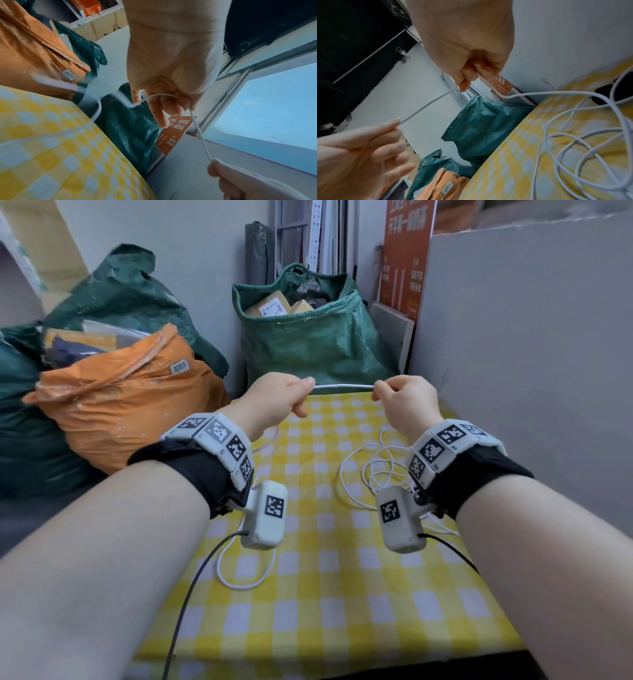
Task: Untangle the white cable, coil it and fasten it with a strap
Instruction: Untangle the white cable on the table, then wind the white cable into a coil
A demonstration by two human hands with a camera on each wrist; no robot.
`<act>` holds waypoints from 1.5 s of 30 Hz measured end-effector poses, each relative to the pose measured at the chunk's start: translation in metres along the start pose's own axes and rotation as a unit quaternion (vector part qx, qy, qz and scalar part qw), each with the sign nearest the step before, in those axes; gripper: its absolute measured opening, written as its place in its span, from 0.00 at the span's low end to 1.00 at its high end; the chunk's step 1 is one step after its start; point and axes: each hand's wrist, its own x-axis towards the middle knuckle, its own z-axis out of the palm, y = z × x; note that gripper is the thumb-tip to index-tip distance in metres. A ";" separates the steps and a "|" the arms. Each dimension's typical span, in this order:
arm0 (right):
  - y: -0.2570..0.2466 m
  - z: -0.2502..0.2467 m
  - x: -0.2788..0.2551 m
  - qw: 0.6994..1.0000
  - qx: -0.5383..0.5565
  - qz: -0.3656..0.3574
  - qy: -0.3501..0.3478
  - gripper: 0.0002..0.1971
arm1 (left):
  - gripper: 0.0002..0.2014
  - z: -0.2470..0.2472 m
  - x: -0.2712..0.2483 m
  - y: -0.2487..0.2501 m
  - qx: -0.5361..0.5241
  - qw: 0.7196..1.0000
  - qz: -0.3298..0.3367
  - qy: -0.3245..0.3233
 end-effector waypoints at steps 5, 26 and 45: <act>0.017 -0.003 0.008 0.997 -0.024 0.062 0.049 0.15 | 0.21 -0.011 -0.001 -0.010 -0.190 0.977 -0.097 0.001; -0.003 0.010 -0.001 0.987 -0.084 -0.124 0.049 0.26 | 0.13 0.011 0.004 0.007 -0.318 0.920 -0.228 0.002; 0.009 0.017 0.009 0.985 -0.172 -0.016 -0.021 0.08 | 0.14 -0.001 -0.001 0.011 -0.178 0.962 -0.177 -0.103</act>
